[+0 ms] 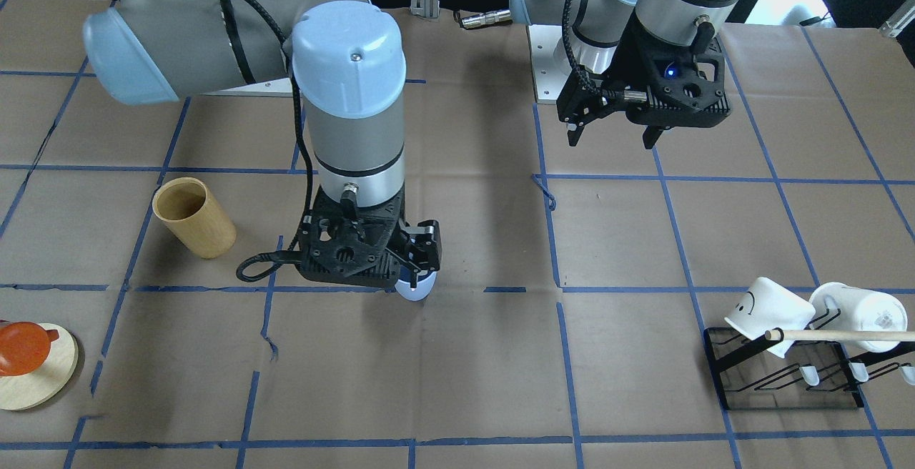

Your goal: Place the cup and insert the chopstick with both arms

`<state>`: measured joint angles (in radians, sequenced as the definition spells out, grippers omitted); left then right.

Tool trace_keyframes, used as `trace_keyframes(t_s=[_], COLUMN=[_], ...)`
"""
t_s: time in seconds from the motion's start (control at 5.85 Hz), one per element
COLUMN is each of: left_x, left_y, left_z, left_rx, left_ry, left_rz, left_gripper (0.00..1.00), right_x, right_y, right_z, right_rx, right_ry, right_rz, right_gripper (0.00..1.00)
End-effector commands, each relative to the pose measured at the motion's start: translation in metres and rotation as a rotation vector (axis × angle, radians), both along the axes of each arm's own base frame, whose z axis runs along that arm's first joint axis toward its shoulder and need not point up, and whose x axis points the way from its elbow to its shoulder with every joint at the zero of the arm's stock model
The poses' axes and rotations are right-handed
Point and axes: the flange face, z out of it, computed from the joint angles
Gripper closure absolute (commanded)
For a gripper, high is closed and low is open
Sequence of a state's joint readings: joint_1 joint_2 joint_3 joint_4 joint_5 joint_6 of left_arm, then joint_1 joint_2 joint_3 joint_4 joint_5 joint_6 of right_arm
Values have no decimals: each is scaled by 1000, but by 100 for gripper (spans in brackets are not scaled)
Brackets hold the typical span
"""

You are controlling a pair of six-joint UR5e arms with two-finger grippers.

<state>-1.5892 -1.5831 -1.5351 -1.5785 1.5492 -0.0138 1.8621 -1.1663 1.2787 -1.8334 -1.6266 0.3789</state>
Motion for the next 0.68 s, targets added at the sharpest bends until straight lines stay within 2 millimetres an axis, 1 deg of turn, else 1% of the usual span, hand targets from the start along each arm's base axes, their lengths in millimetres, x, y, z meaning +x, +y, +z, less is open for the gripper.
trace_keyframes(t_s=[0.0,0.17,0.34,0.51], left_x=[0,0,0,0], left_y=[0,1,1,1], left_z=[0,1,0,-1], left_rx=[0,-1,0,2], left_ry=[0,0,0,0], left_rz=[0,0,0,0], left_gripper=[2,2,2,2], right_x=[-78,-129,-163,-176], right_y=[22,31,50,77], right_z=[53,68,79,79], right_rx=[90,154,186,193], right_ry=[43,52,55,50], right_rz=[60,58,81,70], right_gripper=[0,0,0,0])
